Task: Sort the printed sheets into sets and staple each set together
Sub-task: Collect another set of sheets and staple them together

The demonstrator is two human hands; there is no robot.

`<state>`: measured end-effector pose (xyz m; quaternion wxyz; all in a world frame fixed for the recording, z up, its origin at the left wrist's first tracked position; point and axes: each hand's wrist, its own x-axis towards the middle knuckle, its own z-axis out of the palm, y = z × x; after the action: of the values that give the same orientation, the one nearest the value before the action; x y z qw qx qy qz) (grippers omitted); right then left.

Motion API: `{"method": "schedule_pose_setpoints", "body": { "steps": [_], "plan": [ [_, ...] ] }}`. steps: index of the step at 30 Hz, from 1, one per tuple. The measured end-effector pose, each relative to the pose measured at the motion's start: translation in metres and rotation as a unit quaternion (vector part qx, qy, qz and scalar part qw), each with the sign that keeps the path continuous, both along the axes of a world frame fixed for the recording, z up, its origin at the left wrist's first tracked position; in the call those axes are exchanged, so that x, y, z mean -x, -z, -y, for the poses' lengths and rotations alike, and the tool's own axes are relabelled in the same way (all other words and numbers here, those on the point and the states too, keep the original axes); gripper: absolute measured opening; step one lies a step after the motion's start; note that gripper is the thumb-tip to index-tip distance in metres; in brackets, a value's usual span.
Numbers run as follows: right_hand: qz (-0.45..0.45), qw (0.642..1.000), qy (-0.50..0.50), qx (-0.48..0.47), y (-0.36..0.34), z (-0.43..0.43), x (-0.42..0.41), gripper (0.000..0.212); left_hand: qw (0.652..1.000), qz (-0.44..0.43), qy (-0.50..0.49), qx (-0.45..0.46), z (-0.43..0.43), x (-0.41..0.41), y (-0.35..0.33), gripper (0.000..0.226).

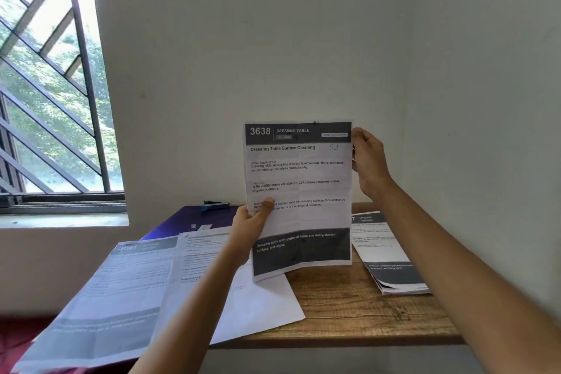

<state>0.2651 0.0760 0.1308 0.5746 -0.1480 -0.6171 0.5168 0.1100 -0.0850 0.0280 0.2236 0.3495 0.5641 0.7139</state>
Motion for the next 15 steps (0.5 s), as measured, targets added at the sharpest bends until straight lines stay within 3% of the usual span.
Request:
{"method": "schedule_pose_setpoints", "body": {
  "steps": [4, 8, 15],
  "plan": [
    [0.070, 0.997, -0.026, -0.002, 0.015, 0.011, -0.005, 0.037, 1.000, -0.008, 0.008, -0.016, -0.001, 0.001, 0.004, 0.049],
    [0.129, 0.991, -0.027, -0.008, 0.053, 0.015, -0.007, 0.031, 1.000, -0.014, 0.015, -0.018, -0.001, 0.001, 0.006, 0.038],
    [0.143, 0.990, -0.019, -0.004, 0.106, 0.016, -0.001, 0.023, 1.000, -0.024, 0.005, -0.008, -0.001, -0.001, 0.009, 0.019]
  ]
}}
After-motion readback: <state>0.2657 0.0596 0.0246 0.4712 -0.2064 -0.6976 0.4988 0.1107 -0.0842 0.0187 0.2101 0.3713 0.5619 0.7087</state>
